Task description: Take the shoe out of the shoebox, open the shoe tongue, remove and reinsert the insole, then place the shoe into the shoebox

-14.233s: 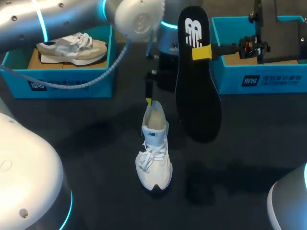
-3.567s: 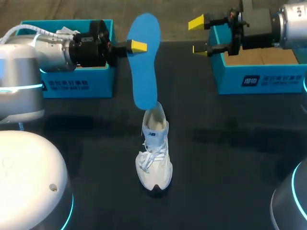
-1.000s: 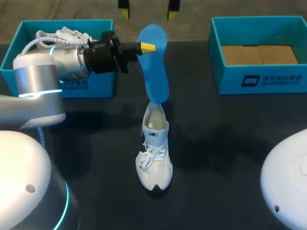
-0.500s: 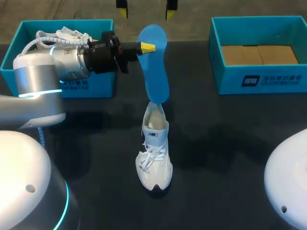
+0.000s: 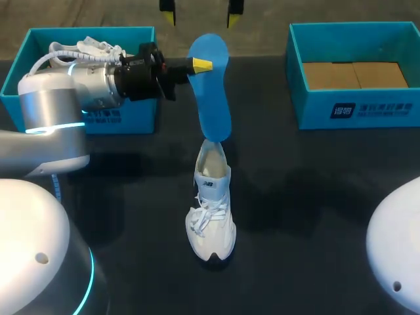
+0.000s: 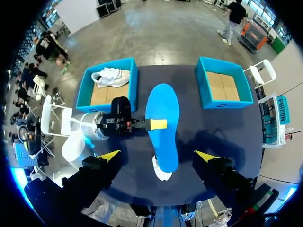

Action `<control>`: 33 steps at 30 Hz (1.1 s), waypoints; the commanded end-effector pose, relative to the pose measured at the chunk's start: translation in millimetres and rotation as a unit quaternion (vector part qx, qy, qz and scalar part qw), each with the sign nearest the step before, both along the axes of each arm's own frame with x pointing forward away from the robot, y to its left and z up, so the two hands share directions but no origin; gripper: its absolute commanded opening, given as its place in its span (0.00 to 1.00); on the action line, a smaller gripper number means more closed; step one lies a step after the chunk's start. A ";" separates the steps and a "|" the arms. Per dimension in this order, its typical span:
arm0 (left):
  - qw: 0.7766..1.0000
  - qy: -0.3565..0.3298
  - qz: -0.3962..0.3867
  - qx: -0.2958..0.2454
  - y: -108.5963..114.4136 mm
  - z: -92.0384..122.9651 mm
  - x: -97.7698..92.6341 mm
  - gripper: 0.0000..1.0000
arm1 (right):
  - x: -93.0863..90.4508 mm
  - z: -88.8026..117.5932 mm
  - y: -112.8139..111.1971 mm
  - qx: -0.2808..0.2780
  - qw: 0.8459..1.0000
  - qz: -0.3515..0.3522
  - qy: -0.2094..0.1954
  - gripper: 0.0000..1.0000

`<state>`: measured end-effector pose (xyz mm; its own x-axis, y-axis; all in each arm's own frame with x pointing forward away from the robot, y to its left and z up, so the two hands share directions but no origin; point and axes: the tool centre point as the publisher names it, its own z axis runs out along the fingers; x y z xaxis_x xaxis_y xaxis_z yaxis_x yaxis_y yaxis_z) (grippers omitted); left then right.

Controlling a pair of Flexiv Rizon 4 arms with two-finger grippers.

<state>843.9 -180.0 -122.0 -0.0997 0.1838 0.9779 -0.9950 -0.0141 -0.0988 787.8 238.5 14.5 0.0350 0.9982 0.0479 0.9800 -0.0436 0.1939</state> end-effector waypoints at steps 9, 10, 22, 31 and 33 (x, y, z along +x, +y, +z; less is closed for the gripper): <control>1.000 0.000 0.001 0.000 -0.1 0.3 -0.6 0.00 | 0.4 0.0 -0.3 0.000 1.000 -0.001 0.000 1.00; 1.000 0.000 0.001 0.000 -0.1 0.3 -0.6 0.00 | 0.4 0.0 -0.3 0.000 1.000 -0.001 0.000 1.00; 1.000 0.000 0.001 0.000 -0.1 0.3 -0.6 0.00 | -1.7 -1.4 -19.7 0.064 0.997 0.019 0.027 1.00; 1.000 0.000 0.001 0.000 -0.1 0.3 -0.6 0.00 | -7.0 -0.1 -43.6 0.186 0.979 0.056 0.066 1.00; 1.000 0.000 0.001 0.000 -0.1 0.3 -0.6 0.00 | -7.7 0.3 -47.2 0.229 0.969 0.063 0.070 1.00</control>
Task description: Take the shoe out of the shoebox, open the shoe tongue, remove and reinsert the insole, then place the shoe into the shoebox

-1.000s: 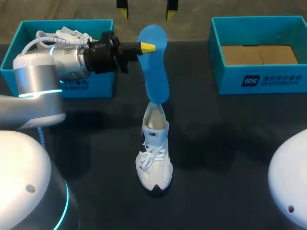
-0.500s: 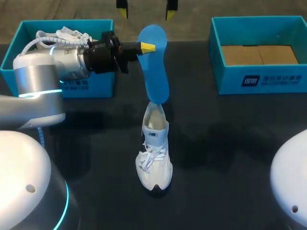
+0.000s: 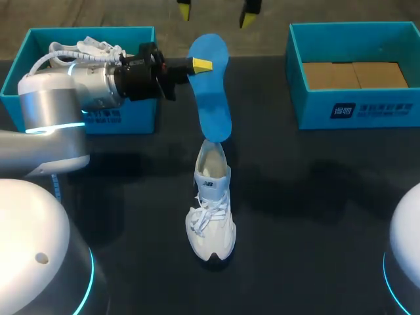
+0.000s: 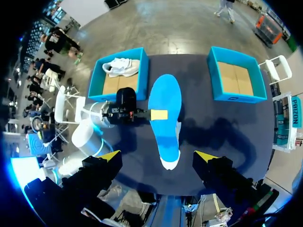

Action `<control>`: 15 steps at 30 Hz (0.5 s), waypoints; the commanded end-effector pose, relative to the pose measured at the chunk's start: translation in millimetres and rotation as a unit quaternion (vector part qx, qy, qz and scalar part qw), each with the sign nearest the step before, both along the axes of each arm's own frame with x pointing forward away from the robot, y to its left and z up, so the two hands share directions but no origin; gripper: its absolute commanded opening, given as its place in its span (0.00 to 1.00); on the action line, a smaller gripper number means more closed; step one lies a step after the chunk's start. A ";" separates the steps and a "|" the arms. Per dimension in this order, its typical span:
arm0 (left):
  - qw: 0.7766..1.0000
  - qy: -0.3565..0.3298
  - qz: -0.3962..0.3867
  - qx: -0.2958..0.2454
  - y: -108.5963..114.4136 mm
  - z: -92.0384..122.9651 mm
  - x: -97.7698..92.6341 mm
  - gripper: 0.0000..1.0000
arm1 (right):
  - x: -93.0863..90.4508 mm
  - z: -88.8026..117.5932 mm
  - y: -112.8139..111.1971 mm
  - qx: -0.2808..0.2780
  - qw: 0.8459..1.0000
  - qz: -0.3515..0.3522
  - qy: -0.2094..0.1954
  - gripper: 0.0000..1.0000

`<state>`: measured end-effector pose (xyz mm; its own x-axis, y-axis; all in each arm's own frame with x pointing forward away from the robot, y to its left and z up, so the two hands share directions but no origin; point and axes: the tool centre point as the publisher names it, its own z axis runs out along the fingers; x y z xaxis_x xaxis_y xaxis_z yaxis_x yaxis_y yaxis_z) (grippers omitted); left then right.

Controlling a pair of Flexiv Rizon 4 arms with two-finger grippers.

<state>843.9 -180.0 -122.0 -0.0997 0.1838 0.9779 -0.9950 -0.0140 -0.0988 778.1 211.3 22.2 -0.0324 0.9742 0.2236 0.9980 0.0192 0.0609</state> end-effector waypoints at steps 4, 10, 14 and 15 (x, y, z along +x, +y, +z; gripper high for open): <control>1.000 0.000 0.001 0.000 -0.1 0.3 -0.6 0.00 | 3.8 -11.0 -29.8 0.184 0.983 0.015 0.006 1.00; 1.000 0.000 0.001 0.000 -0.1 0.3 -0.6 0.00 | 12.3 -15.9 -47.5 0.267 0.964 -0.006 -0.008 1.00; 1.000 0.000 0.001 0.000 -0.1 0.3 -0.6 0.00 | 18.4 -19.0 -60.5 0.323 0.946 -0.018 -0.023 1.00; 1.000 0.000 0.001 0.000 -0.1 0.3 -0.6 0.00 | 19.2 -19.1 -63.3 0.335 0.942 -0.013 -0.030 1.00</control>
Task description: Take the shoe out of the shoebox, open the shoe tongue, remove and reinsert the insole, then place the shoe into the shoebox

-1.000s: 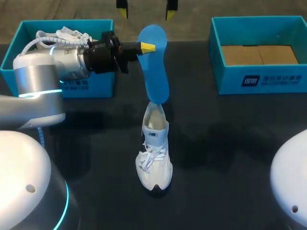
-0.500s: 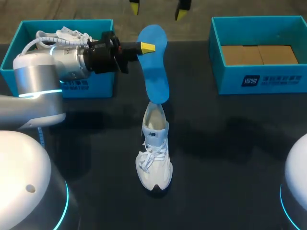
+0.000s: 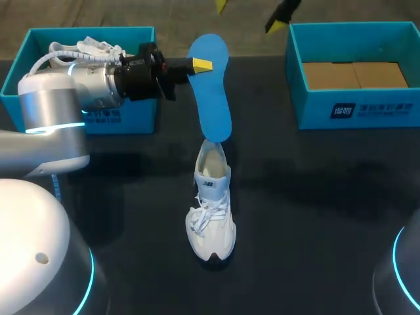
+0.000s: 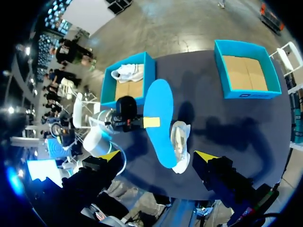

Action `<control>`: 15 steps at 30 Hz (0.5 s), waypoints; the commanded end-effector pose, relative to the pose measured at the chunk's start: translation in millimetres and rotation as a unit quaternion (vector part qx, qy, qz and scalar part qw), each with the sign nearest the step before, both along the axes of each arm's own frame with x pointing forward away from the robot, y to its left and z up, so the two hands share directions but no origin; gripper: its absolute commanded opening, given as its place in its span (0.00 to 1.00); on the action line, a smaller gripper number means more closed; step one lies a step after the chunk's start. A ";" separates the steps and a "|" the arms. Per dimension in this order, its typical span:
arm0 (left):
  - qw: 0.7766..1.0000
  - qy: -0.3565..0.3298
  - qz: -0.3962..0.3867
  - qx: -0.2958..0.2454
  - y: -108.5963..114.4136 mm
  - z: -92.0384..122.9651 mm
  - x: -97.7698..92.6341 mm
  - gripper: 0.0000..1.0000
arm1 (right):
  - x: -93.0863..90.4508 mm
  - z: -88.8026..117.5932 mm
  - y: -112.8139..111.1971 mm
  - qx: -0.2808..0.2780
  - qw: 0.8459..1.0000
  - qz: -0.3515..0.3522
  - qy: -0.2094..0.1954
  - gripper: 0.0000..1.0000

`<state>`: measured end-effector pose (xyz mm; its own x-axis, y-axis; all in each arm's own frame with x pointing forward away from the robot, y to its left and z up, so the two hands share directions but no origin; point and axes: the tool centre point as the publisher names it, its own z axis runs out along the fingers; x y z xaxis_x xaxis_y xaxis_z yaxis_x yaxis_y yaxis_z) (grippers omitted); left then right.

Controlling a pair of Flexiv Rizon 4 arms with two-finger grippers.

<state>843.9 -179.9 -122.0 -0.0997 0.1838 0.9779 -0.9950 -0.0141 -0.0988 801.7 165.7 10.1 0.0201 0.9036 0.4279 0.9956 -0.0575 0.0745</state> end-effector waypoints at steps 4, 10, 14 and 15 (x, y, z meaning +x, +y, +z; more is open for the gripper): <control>1.000 0.000 0.001 0.000 -0.1 0.3 -0.6 0.00 | -2.8 -7.2 -26.1 0.267 0.962 0.030 -0.046 1.00; 1.000 0.000 0.001 0.000 -0.1 0.3 -0.6 0.00 | -3.2 -8.3 -34.9 0.314 0.946 0.063 -0.053 1.00; 1.000 0.000 0.001 0.000 -0.1 0.3 -0.6 0.00 | -2.5 -15.4 -38.1 0.362 0.927 0.089 -0.034 1.00; 1.000 0.000 0.001 0.000 -0.1 0.3 -0.6 0.00 | -2.6 -17.5 -38.7 0.378 0.920 0.096 -0.031 1.00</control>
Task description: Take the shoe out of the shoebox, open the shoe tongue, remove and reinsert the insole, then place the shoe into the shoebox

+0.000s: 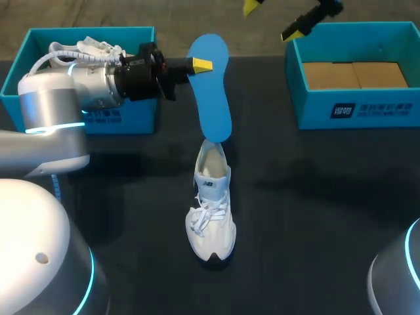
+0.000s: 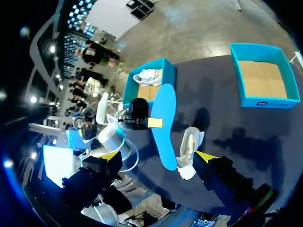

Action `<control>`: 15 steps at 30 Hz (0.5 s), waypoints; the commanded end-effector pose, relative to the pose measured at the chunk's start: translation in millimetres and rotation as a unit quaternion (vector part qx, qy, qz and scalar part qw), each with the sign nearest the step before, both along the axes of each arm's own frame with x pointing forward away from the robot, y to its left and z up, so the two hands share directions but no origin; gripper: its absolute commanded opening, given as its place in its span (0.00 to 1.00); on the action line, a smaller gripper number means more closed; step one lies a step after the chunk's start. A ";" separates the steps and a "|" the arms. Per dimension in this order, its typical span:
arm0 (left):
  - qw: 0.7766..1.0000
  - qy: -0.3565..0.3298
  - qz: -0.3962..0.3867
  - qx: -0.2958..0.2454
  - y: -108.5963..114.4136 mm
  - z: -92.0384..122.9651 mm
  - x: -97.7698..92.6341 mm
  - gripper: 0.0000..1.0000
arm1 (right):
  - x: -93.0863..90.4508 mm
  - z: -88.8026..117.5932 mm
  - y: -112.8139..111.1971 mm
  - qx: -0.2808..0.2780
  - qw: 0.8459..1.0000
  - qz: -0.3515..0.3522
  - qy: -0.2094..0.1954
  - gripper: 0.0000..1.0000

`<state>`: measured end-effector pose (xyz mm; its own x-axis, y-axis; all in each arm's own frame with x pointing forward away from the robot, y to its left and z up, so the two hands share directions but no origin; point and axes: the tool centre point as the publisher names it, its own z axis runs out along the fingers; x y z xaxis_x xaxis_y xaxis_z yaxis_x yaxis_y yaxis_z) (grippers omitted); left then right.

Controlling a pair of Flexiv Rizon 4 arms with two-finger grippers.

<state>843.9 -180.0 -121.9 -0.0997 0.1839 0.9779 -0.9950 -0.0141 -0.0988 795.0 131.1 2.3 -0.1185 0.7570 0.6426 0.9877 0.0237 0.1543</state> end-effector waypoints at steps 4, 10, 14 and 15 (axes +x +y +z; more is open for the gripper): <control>1.000 0.000 0.001 0.000 -0.1 0.3 -0.6 0.00 | 2.5 -19.6 -7.1 0.303 0.949 0.086 0.029 1.00; 1.000 0.000 0.001 0.000 -0.1 0.3 -0.6 0.00 | 3.0 -32.3 -7.5 0.321 0.943 0.083 0.025 1.00; 1.000 0.000 0.001 0.000 -0.1 0.3 -0.6 0.00 | 3.5 -41.5 -8.8 0.335 0.940 0.060 0.024 1.00; 1.000 0.000 0.001 0.000 -0.1 0.3 -0.6 0.00 | 2.8 -43.5 -8.7 0.343 0.937 0.055 0.025 1.00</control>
